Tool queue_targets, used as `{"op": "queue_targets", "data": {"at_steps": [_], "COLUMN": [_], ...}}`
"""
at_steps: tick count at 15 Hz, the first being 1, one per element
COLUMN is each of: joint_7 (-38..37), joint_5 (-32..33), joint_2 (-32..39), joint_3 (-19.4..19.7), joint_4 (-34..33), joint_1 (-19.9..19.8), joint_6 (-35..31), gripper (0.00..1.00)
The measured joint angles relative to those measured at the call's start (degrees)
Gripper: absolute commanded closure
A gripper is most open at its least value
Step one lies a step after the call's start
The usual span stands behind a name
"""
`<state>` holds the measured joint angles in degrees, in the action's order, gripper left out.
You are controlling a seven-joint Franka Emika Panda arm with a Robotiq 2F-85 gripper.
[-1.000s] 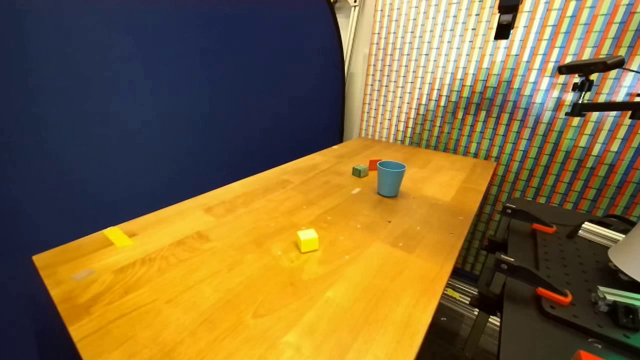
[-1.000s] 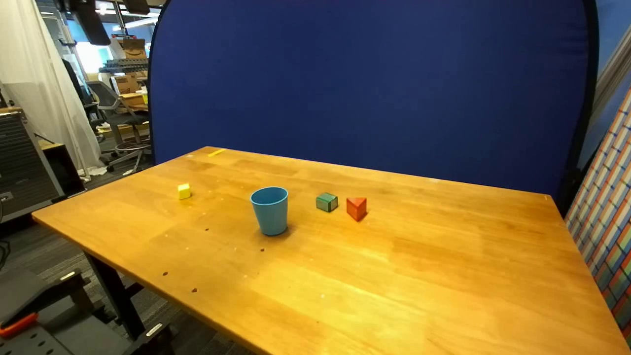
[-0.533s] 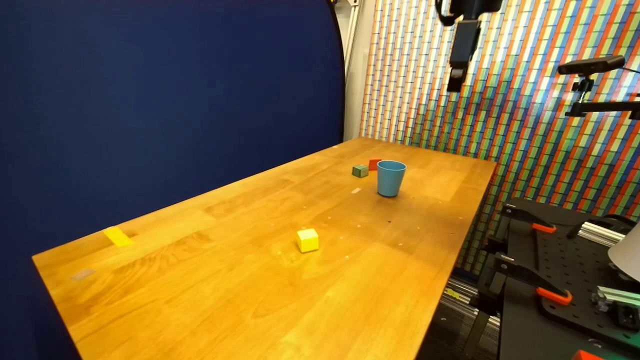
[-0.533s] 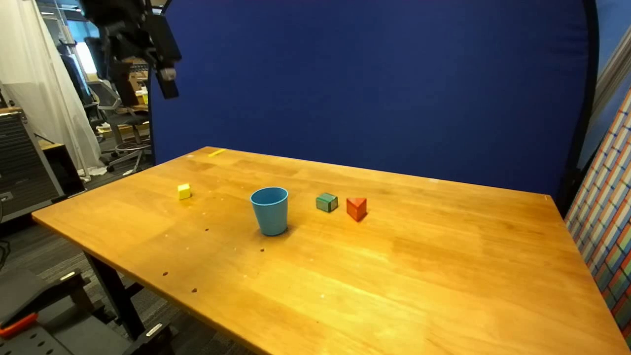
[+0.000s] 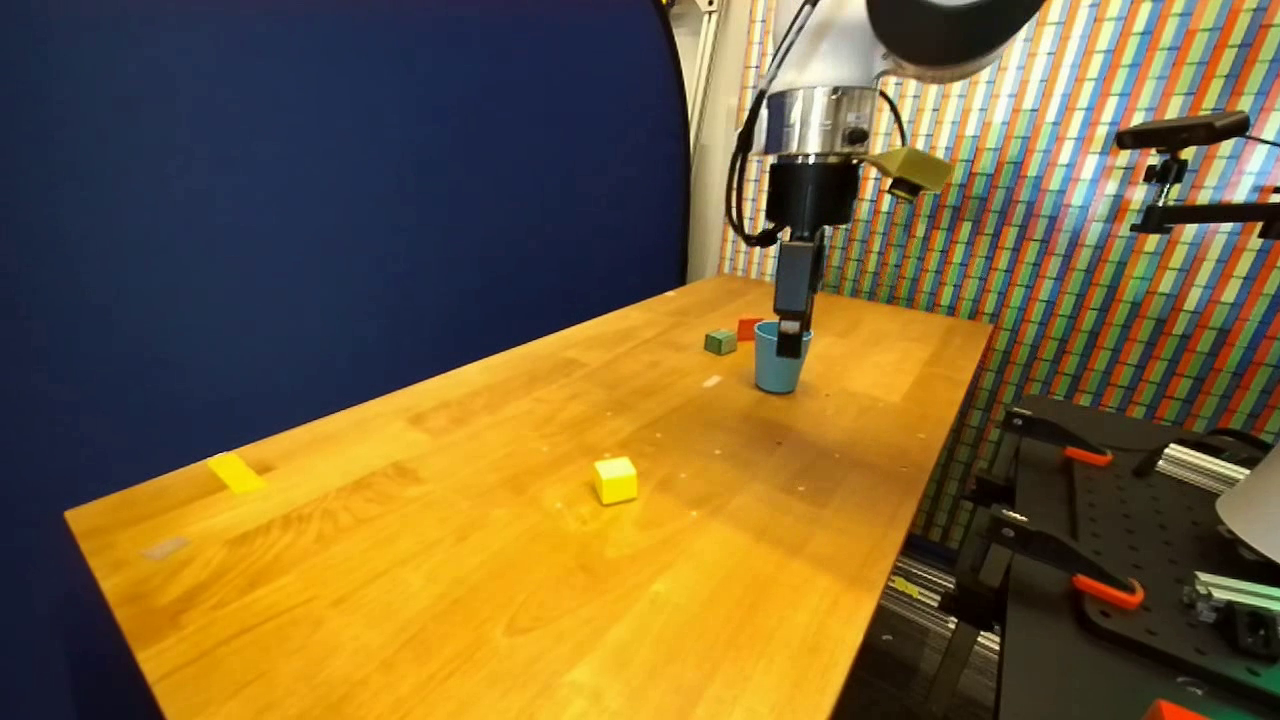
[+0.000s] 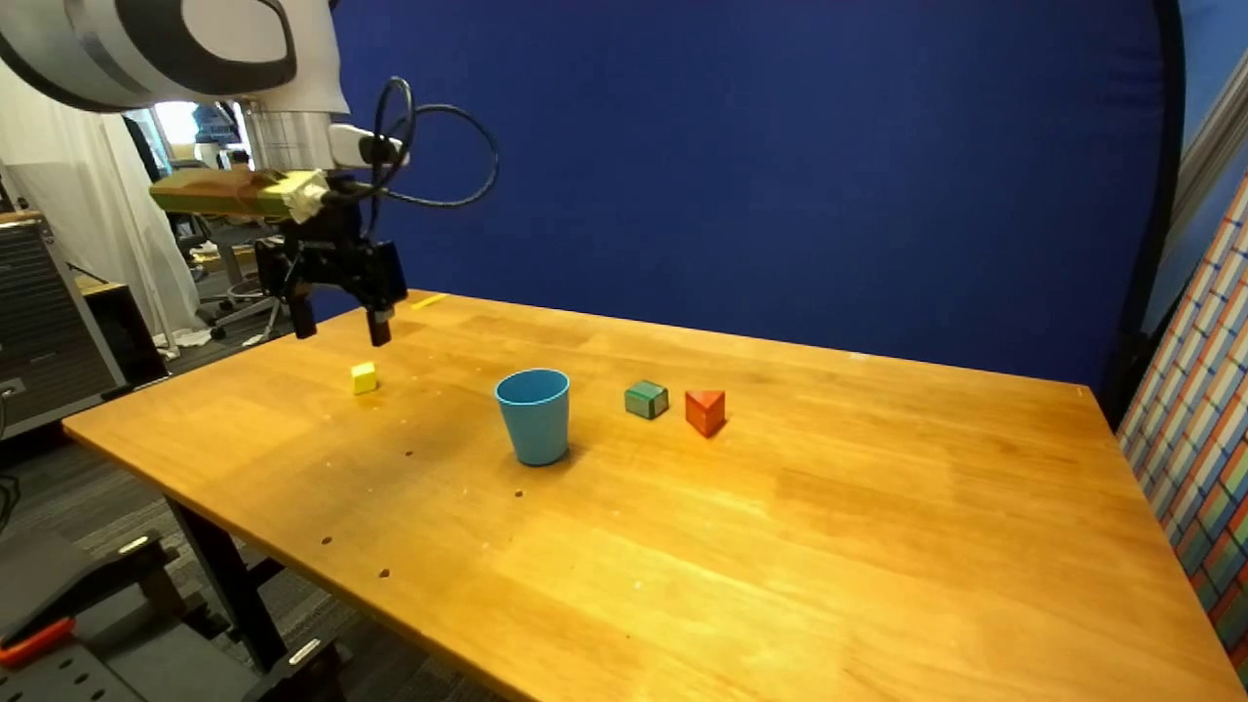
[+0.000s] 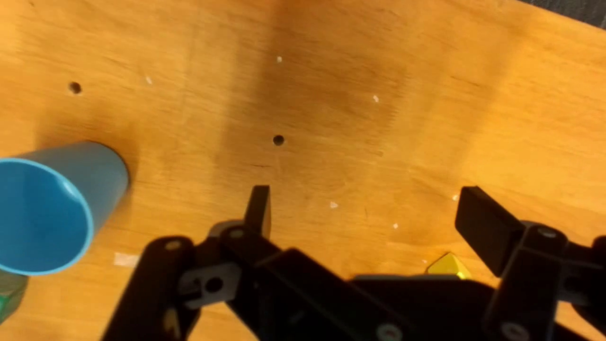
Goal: Put the yellow block in the cup
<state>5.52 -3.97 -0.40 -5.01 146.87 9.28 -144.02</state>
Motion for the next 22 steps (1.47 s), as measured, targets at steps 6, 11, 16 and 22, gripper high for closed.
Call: {"op": "queue_targets", "data": {"at_steps": [6,11,16,22], "joint_7": [4.1,4.5,4.7,4.7], "joint_5": [-1.9,-1.4,-1.2,-1.2], "joint_2": [21.3,32.8,37.1,39.2], "joint_3": [-3.4,-5.8,-7.0,-9.0], "joint_4": [-16.1,-26.9,-32.3,-35.8], "joint_1": [0.0,0.1,0.1,0.5], "joint_6": [-2.6,-2.5,-1.0,0.3], "gripper": [0.0,0.0,0.0,0.0]}}
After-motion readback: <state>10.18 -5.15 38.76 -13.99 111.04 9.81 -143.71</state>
